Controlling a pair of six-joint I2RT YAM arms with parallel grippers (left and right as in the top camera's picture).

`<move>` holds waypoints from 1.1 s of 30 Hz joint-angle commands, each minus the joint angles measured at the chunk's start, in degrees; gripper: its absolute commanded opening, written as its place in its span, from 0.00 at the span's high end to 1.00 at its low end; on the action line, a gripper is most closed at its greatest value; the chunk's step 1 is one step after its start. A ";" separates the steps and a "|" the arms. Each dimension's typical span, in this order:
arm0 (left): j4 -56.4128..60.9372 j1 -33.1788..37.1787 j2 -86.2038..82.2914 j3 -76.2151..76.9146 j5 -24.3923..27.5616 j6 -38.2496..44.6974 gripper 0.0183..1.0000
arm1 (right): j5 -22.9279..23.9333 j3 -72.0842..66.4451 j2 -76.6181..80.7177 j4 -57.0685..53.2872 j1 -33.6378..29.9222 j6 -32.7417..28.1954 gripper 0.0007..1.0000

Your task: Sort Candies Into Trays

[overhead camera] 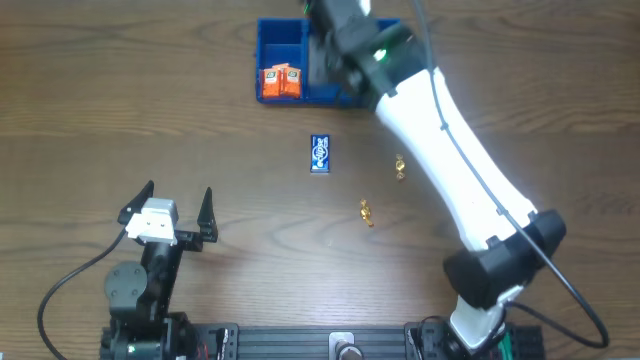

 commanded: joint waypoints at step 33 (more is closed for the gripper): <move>-1.86 0.17 -0.13 -1.14 0.81 -0.44 0.00 | 1.73 3.04 20.70 17.70 -4.33 -10.25 0.32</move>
